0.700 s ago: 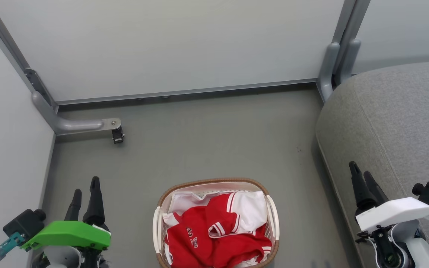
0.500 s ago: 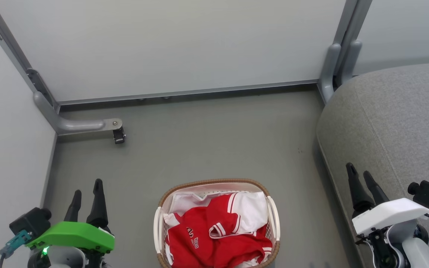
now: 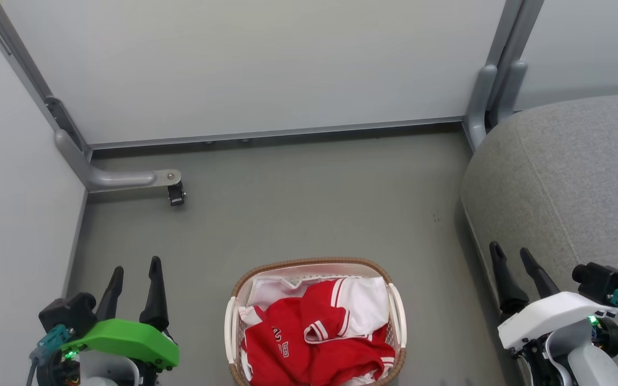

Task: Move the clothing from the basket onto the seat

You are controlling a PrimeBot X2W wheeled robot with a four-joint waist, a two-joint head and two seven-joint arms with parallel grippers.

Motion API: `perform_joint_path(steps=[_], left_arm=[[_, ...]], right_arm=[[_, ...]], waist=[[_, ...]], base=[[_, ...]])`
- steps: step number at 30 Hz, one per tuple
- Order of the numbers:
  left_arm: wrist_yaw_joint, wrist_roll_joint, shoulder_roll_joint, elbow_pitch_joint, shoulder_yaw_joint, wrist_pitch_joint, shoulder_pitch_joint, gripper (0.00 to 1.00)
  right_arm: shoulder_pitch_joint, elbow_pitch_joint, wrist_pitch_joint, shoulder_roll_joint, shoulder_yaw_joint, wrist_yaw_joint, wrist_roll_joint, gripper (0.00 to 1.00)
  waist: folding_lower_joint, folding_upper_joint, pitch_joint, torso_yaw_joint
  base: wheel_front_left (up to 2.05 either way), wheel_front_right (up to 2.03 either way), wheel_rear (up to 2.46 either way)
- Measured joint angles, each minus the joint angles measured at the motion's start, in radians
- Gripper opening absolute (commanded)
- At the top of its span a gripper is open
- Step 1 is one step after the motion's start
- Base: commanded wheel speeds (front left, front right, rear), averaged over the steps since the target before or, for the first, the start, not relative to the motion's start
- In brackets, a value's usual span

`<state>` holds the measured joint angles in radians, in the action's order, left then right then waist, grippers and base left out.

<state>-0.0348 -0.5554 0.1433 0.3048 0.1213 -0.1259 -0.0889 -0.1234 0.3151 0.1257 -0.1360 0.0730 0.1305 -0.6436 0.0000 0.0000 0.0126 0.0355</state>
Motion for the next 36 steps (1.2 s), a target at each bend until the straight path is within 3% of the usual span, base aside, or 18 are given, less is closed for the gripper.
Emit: perform_joint_path(steps=[19,28,36], left_arm=[[0.025,0.154,0.004,-0.047,0.024,-0.049,0.040,1.00],[0.016,0.238,-0.008,-0.055,0.005,-0.070,0.059,1.00],[-0.018,0.308,-0.026,-0.055,-0.005,-0.088,0.061,1.00]], right_arm=[[0.013,0.020,0.050,0.008,-0.003,0.000,0.198,1.00],[0.026,0.041,0.069,0.013,-0.004,0.000,0.270,1.00],[0.026,0.051,0.086,0.009,0.003,0.000,0.327,1.00]], waist=[[0.0000,0.0000,0.002,0.008],[0.0001,0.0000,0.000,0.010],[0.0000,0.0000,0.005,0.015]], base=[[0.00,0.00,0.00],[0.00,0.00,0.00],[0.00,0.00,0.00]])
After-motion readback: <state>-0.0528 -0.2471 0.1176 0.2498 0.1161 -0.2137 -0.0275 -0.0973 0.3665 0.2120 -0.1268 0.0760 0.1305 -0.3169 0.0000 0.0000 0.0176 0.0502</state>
